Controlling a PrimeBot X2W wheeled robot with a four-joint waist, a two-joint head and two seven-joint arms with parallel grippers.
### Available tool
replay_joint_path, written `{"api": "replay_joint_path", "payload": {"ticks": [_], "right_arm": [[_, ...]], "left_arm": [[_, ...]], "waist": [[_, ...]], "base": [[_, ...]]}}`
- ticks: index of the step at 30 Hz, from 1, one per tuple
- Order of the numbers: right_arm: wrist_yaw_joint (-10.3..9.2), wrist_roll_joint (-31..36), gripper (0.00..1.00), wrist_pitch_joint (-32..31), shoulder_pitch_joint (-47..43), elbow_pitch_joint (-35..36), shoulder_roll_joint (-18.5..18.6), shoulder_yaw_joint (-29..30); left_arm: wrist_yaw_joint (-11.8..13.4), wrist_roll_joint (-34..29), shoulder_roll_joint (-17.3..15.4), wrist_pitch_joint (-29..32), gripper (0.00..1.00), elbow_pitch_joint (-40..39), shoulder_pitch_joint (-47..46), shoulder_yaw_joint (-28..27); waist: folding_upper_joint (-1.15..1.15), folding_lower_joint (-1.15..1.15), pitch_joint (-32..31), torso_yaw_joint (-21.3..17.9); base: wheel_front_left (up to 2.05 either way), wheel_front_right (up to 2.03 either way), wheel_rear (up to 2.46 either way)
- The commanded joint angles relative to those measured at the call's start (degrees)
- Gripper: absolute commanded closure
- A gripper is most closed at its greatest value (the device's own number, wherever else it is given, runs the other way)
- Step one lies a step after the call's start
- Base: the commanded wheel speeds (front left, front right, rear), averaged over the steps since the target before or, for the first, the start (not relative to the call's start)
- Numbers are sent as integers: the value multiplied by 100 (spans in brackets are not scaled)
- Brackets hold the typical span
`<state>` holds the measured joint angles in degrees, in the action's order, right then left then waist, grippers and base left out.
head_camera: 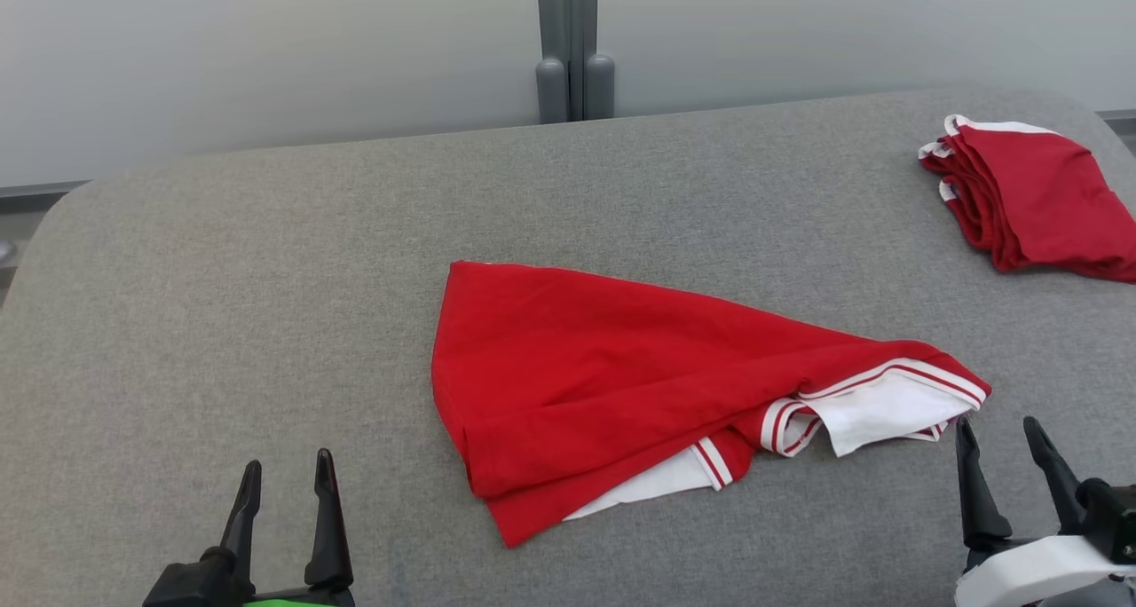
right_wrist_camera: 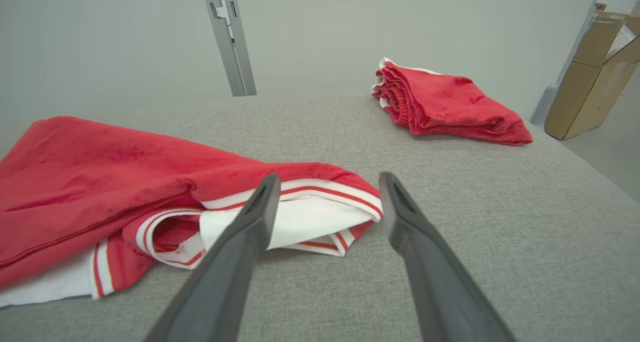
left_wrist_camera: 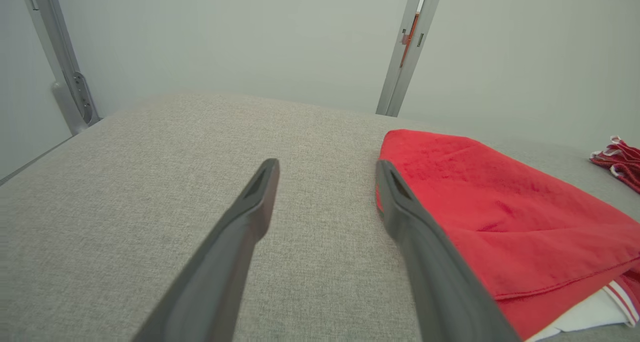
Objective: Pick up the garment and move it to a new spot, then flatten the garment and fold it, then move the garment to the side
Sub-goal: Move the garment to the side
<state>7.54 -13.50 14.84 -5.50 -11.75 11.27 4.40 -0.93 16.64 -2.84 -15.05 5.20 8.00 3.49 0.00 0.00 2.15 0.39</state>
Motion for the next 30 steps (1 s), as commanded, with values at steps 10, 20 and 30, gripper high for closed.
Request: {"api": "replay_joint_path", "payload": {"ticks": [10,20,30], "right_arm": [[-6,-1647,0,-1064,365,-523,-498,-173],[-6,-2633,0,-2688,933,-596,-746,48],[-6,-2614,0,-3235,1195,-688,-832,318]], "left_arm": [[-29,-104,-12,-17,0,-1,50,-2],[-8,-49,-12,-17,0,46,-143,197],[24,24,-12,-17,0,77,-285,273]], "waist": [[0,0,88,35],[0,0,381,141],[0,0,562,275]], "base": [[0,0,0],[0,0,0],[0,0,0]]}}
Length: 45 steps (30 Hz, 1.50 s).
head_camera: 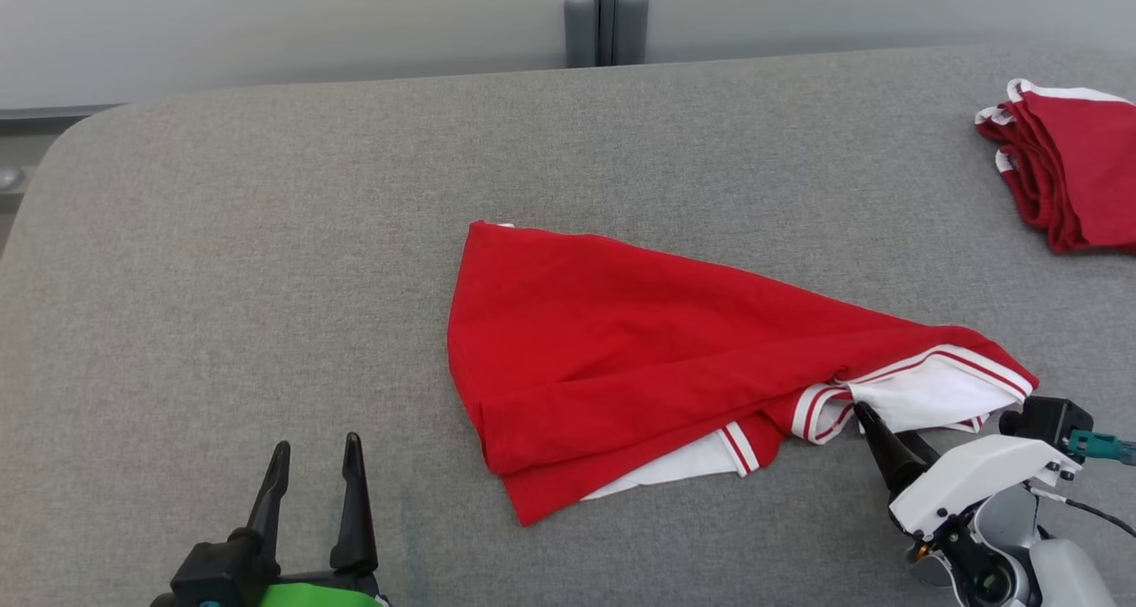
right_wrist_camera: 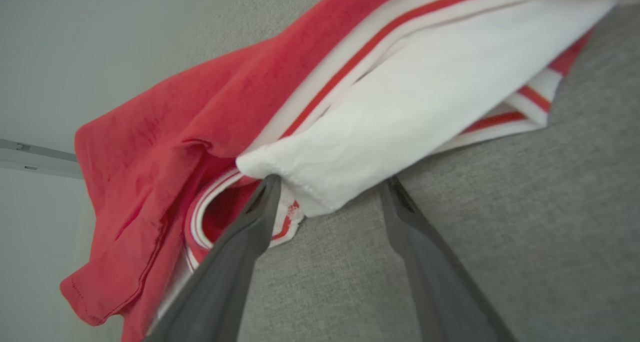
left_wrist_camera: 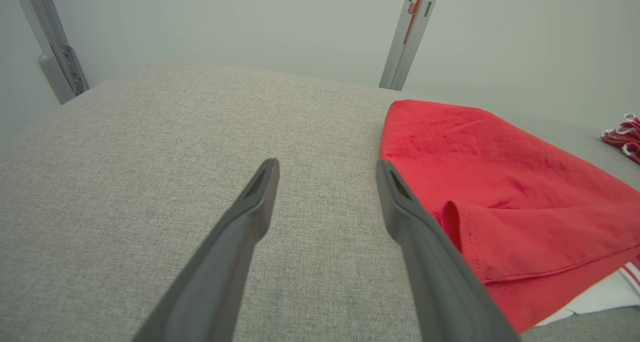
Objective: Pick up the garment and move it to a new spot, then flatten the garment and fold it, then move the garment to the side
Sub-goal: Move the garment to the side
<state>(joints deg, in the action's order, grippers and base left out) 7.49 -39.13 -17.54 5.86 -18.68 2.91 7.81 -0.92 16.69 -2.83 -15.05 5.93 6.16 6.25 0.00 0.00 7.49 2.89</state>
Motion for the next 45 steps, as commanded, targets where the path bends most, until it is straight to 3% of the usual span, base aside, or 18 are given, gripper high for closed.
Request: {"api": "replay_joint_path", "payload": {"ticks": [1,2,4,7,19,27,33,34,37,42,45], "right_arm": [[-1,-91,0,2,53,15,3,-57],[-1,-149,15,13,32,28,4,-81],[-1,-221,58,28,-21,62,6,-130],[-1,-278,100,68,-68,98,6,-110],[-1,-284,100,-172,-331,589,7,87],[-1,-297,100,-1263,-1104,1913,329,532],[-1,152,100,-1774,-1095,2015,589,978],[-1,217,85,-1809,-1030,1973,536,1024],[-1,339,63,-1891,-922,1921,447,1092],[-1,402,60,-1907,-975,1955,334,1124],[-1,355,53,-1868,-1038,2033,282,1109]], "left_arm": [[22,22,-13,-17,0,7,-114,-4],[22,25,-13,-17,0,6,-125,-6],[26,24,-13,-17,0,4,-122,-10],[30,39,-13,-17,0,0,-119,-23],[14,23,-13,-17,0,17,-168,-42],[48,44,-13,-17,0,-12,-71,-125],[14,75,-13,-17,0,23,-122,-62],[17,79,-13,-17,0,28,-150,-51],[14,82,-13,-17,0,42,-204,-23],[37,102,-13,-17,0,34,-153,-41],[41,102,-13,-17,0,34,-100,-49]], "waist": [[0,0,38,31],[0,0,47,38],[0,0,61,40],[0,0,78,18],[0,0,116,-100],[0,0,81,-180],[0,0,84,-327],[0,0,87,-333],[0,0,76,-322],[0,0,62,-286],[0,0,59,-269]], "base": [[0,0,0],[0,0,0],[0,0,0],[0,0,0],[0,0,0],[0,0,0],[0,0,0],[0,0,0],[0,0,0],[0,0,0],[0,0,0]]}}
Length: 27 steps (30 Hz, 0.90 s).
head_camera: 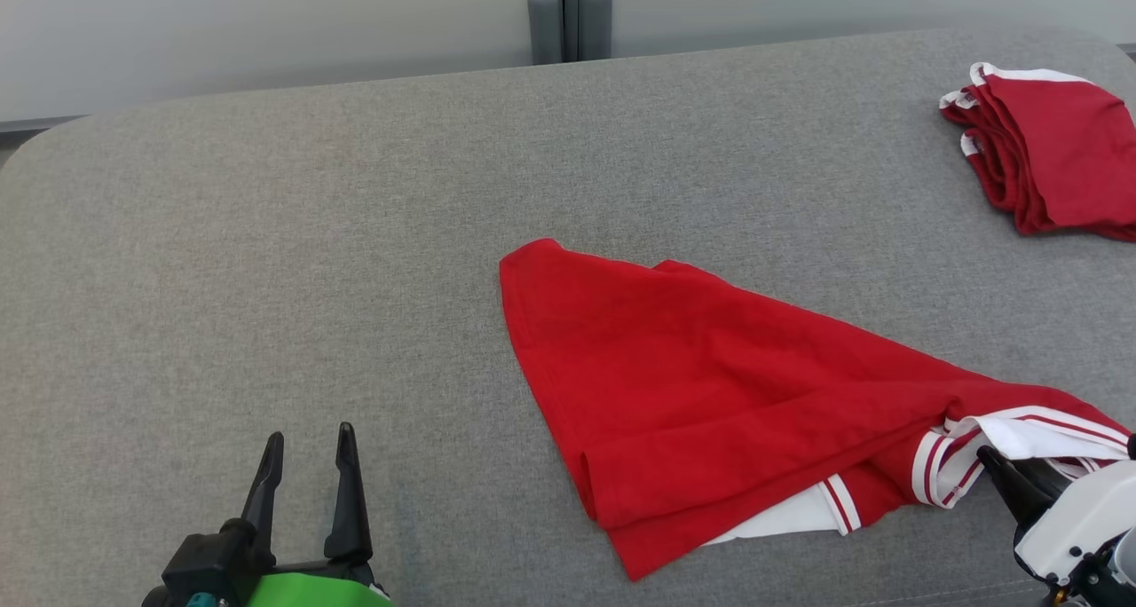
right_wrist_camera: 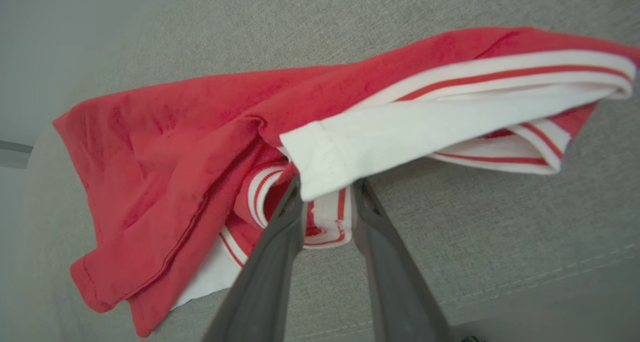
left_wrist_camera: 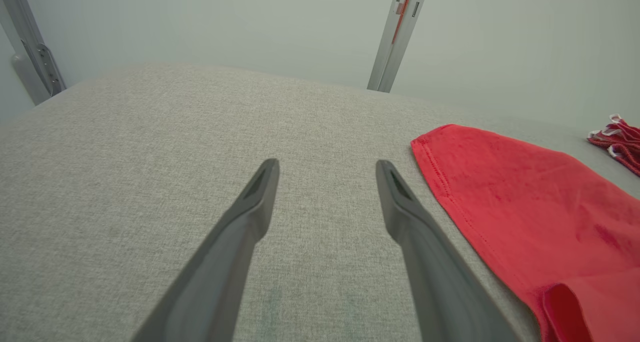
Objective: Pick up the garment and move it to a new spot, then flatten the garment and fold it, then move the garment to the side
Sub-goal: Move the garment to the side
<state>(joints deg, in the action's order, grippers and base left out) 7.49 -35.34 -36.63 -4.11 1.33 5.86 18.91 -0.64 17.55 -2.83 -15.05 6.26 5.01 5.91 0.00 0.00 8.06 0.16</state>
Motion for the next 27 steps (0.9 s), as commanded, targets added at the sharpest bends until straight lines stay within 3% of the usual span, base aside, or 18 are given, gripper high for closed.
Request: {"api": "replay_joint_path", "payload": {"ticks": [1,14,18,24,27], "right_arm": [[-1,-28,53,48,-54,65,-24,-10],[-1,-139,54,116,-100,206,-155,100],[-1,-186,49,149,-168,279,-200,128],[-1,-244,0,202,-230,368,-239,167],[-1,-289,0,247,-205,359,-256,215]], "left_arm": [[15,16,-13,-17,0,-4,23,-22],[-17,-52,-14,-17,0,-28,-71,-63],[-22,-57,-14,-17,0,-12,-90,-78],[-25,-63,-14,-17,0,-21,-52,-106],[-32,-66,-14,-17,0,-24,-63,-92]], "waist": [[0,0,4,2],[0,0,104,-16],[0,0,110,-13],[0,0,83,-49],[0,0,86,-51]], "base": [[0,0,0],[0,0,0],[0,0,0],[0,0,0],[0,0,0]]}}
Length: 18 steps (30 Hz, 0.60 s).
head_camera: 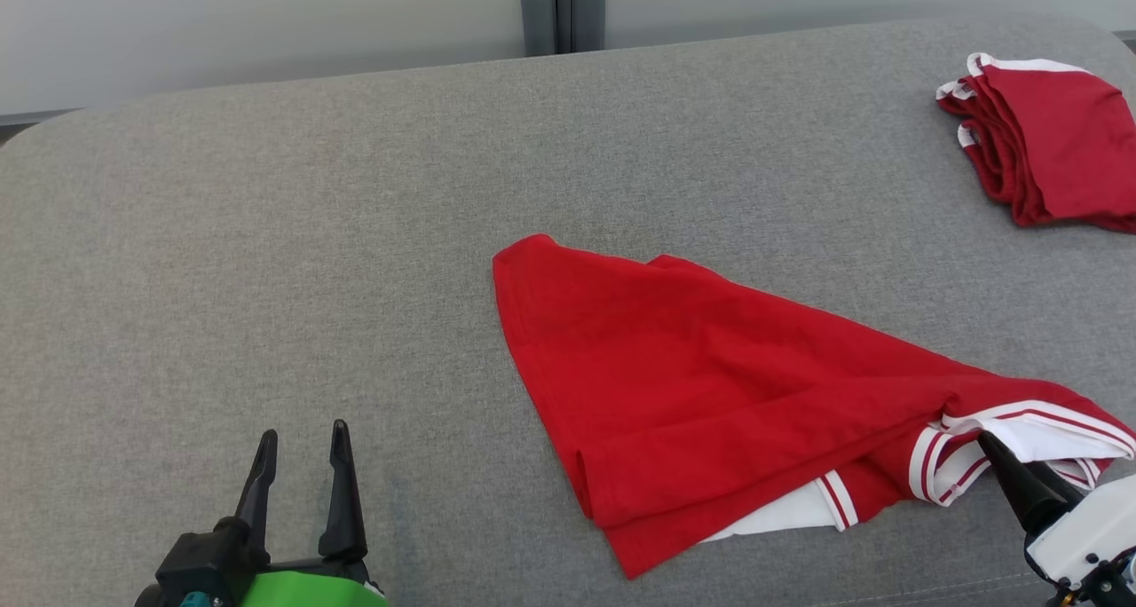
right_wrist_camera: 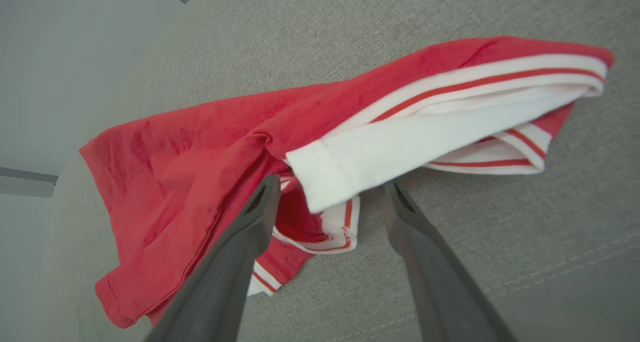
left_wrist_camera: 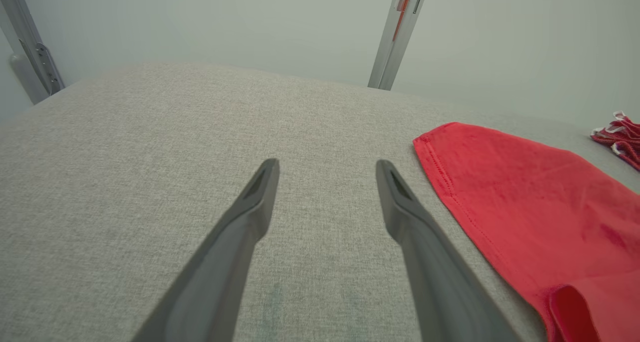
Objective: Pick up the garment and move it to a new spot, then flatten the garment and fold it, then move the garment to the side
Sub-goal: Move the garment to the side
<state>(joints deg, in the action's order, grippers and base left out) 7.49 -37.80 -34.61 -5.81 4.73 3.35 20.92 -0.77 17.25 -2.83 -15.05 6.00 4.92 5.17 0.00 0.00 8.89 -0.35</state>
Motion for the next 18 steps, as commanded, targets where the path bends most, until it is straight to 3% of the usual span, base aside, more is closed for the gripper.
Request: {"api": "replay_joint_path", "payload": {"ticks": [1,9,10,11,12,18], "right_arm": [[-1,-52,0,44,-4,-8,-11,22],[-1,28,0,151,366,-426,-31,75],[-1,50,20,165,424,-501,-31,100],[-1,71,68,189,461,-539,-33,86],[-1,48,100,253,518,-561,-35,98],[-1,-91,100,274,292,-345,-38,230]], "left_arm": [[-18,-35,-14,-17,0,-5,-62,-20],[-15,-20,-14,-17,0,25,-122,17],[-17,-19,-14,-17,0,31,-120,32],[-22,-21,-14,-17,0,36,-121,48],[-26,-25,-14,-17,0,40,-120,64],[10,-9,-14,-17,0,38,5,58]], "waist": [[0,0,6,-3],[0,0,43,14],[0,0,45,22],[0,0,45,32],[0,0,43,47],[0,0,-12,83]], "base": [[0,0,0],[0,0,0],[0,0,0],[0,0,0],[0,0,0],[0,0,0]]}}
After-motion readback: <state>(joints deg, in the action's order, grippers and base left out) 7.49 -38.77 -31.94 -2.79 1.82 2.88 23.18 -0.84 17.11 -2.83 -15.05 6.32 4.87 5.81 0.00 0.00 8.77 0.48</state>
